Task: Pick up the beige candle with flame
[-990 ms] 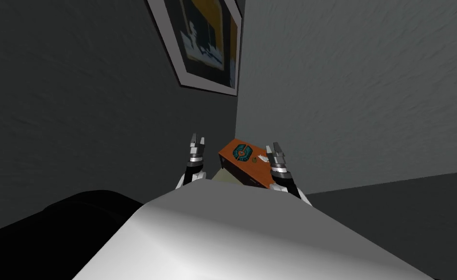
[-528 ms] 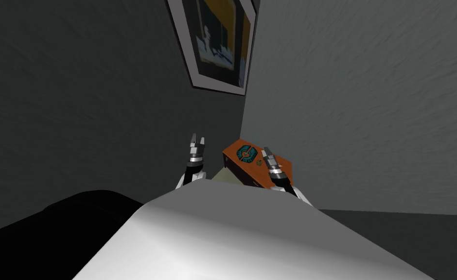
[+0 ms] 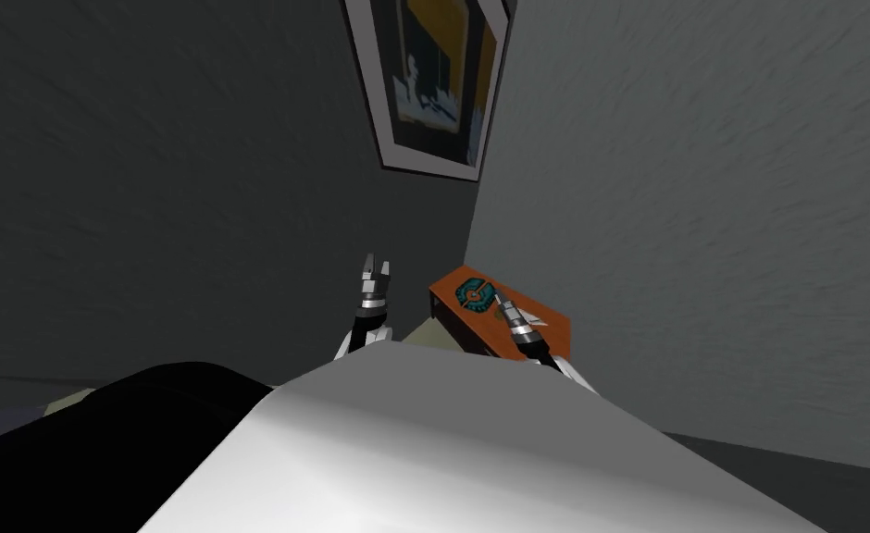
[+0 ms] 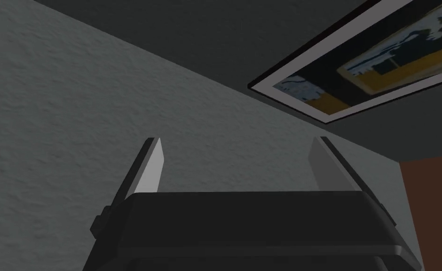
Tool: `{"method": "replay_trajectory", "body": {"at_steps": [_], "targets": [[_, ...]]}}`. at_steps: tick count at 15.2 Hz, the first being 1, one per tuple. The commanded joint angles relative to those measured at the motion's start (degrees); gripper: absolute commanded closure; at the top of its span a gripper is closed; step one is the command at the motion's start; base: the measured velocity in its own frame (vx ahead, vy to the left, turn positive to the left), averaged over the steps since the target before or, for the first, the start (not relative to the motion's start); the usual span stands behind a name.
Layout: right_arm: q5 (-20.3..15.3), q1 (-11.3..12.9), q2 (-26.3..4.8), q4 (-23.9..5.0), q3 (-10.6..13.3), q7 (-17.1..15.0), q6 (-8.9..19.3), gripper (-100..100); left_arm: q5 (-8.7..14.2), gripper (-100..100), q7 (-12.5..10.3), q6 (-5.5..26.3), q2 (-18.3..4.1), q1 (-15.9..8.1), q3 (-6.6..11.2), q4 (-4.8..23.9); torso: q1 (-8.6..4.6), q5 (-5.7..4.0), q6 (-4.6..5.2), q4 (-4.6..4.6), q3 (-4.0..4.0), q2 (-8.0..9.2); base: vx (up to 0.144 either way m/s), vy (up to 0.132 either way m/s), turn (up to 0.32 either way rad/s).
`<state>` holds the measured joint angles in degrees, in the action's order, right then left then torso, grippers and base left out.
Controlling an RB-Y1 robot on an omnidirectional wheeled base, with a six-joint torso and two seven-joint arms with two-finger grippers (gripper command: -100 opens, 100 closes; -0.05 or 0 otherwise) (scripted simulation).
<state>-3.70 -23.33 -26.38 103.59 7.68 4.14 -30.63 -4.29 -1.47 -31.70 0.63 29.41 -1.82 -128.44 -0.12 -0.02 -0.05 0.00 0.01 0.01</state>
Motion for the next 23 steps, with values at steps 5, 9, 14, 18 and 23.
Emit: {"method": "replay_trajectory", "body": {"at_steps": [5,9,14,18,23], "targets": [[-3.0,1.6,-5.6,-7.2,2.6,1.4,1.4,-100,0.0,0,0.0,0.0,0.0,0.0,0.0,0.0,0.02,0.0,0.02,-0.01,-0.02,-0.03,-0.007,-0.018,0.241],[-5.1,2.6,-9.7,-13.2,4.5,2.2,2.2,-100,0.0,0,0.0,0.0,0.0,0.0,0.01,0.0,-0.05,-0.01,0.04,-0.01,-0.02,-0.03,-0.01,-0.03,0.273],[-7.2,3.6,-13.5,-19.3,6.5,3.1,3.0,-100,0.0,0,0.0,0.0,0.0,0.0,0.0,0.0,-0.03,0.0,0.02,-0.02,-0.06,-0.11,0.003,-0.026,0.255],[-8.3,4.0,-15.7,-22.5,7.5,3.5,3.4,-100,0.0,0,0.0,0.0,0.0,0.0,0.0,0.0,0.0,0.0,0.02,-0.02,-0.06,-0.12,0.008,-0.024,0.201],[-10.3,4.8,-19.4,-27.3,9.6,4.3,4.2,-100,0.0,0,0.0,0.0,0.0,0.0,0.01,0.0,-0.1,-0.01,0.01,-0.01,-0.05,-0.09,-0.005,-0.038,0.23]]}}
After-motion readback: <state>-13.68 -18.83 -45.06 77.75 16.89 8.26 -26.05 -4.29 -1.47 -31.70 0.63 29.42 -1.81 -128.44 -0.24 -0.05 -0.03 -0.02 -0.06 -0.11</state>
